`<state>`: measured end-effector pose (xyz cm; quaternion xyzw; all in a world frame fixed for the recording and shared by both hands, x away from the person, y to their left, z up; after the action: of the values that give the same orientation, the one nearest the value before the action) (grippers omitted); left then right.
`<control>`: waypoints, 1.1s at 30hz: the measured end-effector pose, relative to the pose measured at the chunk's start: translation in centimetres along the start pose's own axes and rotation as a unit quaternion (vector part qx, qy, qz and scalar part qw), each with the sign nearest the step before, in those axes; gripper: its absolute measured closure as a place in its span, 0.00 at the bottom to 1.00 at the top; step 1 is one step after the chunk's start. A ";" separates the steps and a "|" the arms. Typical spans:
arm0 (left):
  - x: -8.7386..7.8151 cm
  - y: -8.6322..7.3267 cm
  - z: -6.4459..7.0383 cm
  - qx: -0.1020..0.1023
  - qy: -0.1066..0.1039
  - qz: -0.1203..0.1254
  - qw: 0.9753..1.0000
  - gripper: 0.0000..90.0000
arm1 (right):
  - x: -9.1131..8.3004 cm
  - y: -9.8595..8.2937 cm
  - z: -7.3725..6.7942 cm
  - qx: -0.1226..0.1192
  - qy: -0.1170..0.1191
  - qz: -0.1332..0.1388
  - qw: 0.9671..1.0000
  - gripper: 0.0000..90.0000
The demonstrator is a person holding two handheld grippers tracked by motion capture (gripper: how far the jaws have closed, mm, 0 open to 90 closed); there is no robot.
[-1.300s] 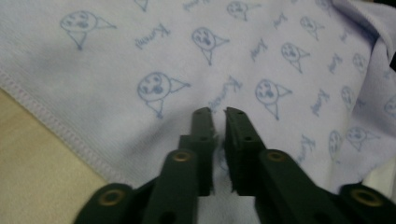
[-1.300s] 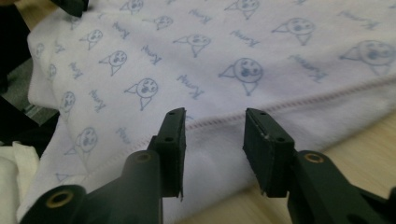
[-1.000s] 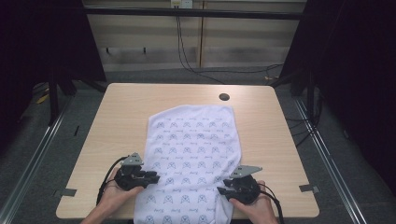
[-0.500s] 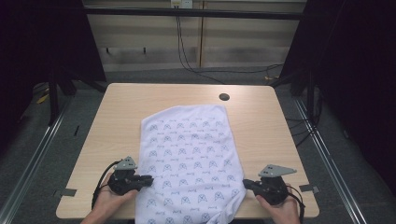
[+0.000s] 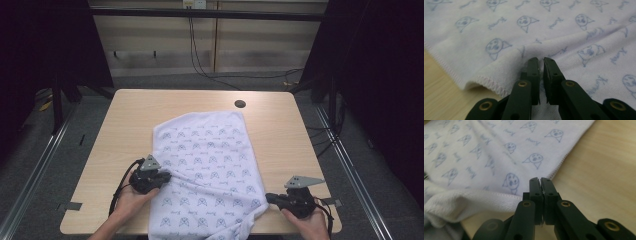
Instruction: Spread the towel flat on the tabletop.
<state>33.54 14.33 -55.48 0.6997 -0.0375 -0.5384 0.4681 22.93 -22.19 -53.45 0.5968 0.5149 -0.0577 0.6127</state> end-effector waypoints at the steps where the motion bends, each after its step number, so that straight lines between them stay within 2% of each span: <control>1: -0.2 -0.2 -0.1 -0.012 -0.003 -0.001 1.000 0.93 | -0.1 -0.3 -0.4 -0.006 0.006 -0.005 1.000 0.98; 2: -0.4 -0.4 -0.2 -0.017 -0.004 -0.003 1.000 0.93 | -0.2 -0.3 -0.6 -0.014 0.003 -0.006 1.000 0.98; 4: -0.8 -0.7 -0.3 -0.022 0.001 -0.005 1.000 0.93 | -0.2 -0.2 -1.2 -0.016 0.013 -0.007 1.000 0.95; 7: -1.5 -1.4 -0.2 -0.022 0.002 -0.007 1.000 0.92 | -0.1 0.2 -1.5 -0.022 0.008 0.003 1.000 0.81; 8: -1.7 -1.6 -0.1 -0.023 -0.005 -0.004 1.000 0.91 | -0.1 0.3 -1.4 -0.018 0.003 0.006 1.000 0.79; 9: -2.0 -2.0 0.0 -0.032 -0.017 0.000 0.999 0.89 | -0.2 0.6 -1.5 -0.016 0.006 0.012 1.000 0.78; 10: -2.4 -2.3 0.2 -0.047 -0.038 0.001 0.998 0.88 | -0.3 0.9 -1.5 -0.022 0.010 0.021 0.999 0.76; 11: -2.6 -2.5 0.2 -0.045 -0.040 0.008 0.998 0.86 | -0.3 1.4 -1.5 -0.025 0.011 0.034 0.999 0.74; 12: -2.8 -2.6 0.2 -0.033 -0.048 0.010 0.998 0.83 | -0.2 1.9 -1.6 -0.025 0.016 0.037 0.999 0.73; 14: -2.9 -1.9 0.1 -0.055 -0.065 0.035 0.996 0.83 | 0.4 3.2 -1.5 -0.032 0.025 0.049 0.998 0.73; 16: -3.0 -0.5 -0.3 -0.056 -0.069 0.062 0.994 0.84 | 1.4 4.5 -1.3 -0.032 0.032 0.051 0.998 0.75; 18: -2.4 0.6 -1.0 -0.050 -0.064 0.065 0.995 0.85 | 3.0 6.2 -1.0 -0.046 0.039 0.050 0.997 0.74; 19: -1.8 1.0 -1.7 -0.053 -0.056 0.061 0.995 0.85 | 3.7 7.0 -0.7 -0.053 0.036 0.050 0.997 0.74; 20: -1.3 1.2 -2.1 -0.061 -0.057 0.060 0.995 0.86 | 4.8 7.8 -0.3 -0.057 0.029 0.042 0.997 0.73; 21: -0.8 1.4 -2.7 -0.067 -0.050 0.062 0.995 0.86 | 5.4 8.3 -0.2 -0.053 0.034 0.041 0.997 0.73; 22: -0.3 1.4 -3.2 -0.066 -0.043 0.055 0.995 0.86 | 6.3 8.8 0.0 -0.053 0.039 0.039 0.997 0.72; 24: 1.0 1.0 -3.9 -0.062 -0.028 0.031 0.997 0.84 | 8.1 9.4 0.7 -0.060 0.025 0.022 0.998 0.68; 25: 1.2 0.9 -4.0 -0.063 -0.028 0.040 0.997 0.85 | 8.8 9.7 0.9 -0.062 0.025 0.018 0.998 0.67; 27: 1.1 0.8 -3.9 -0.061 -0.026 0.032 0.997 0.89 | 10.0 10.0 1.3 -0.060 0.020 0.013 0.998 0.63; 29: 0.9 0.6 -3.5 -0.045 -0.023 0.024 0.998 0.95 | 10.9 10.1 1.5 -0.071 0.006 0.004 0.997 0.61; 30: 0.7 0.5 -3.2 -0.044 -0.029 0.023 0.998 0.97 | 11.3 10.1 1.5 -0.073 0.004 -0.001 0.997 0.62; 32: 0.4 0.1 -2.7 -0.047 -0.043 0.020 0.998 0.98 | 11.7 9.5 1.3 -0.082 0.004 -0.016 0.997 0.70; 33: 0.2 0.0 -2.4 -0.044 -0.049 0.018 0.998 0.99 | 11.7 9.1 1.1 -0.097 -0.007 -0.013 0.995 0.72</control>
<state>35.46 15.71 -55.67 0.6501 -0.0491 -0.5648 0.5060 35.23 -14.11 -55.82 0.5273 0.5210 -0.0195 0.6709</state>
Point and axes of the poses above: each handheld gripper's, and its own axes: x roughly forward along the jaws, y roughly out of its top, z roughly to its right, the point moved 8 cm from there along x, roughly forward along the jaws, and after that the axes turned 3 degrees about x, right-handed, at the moved point
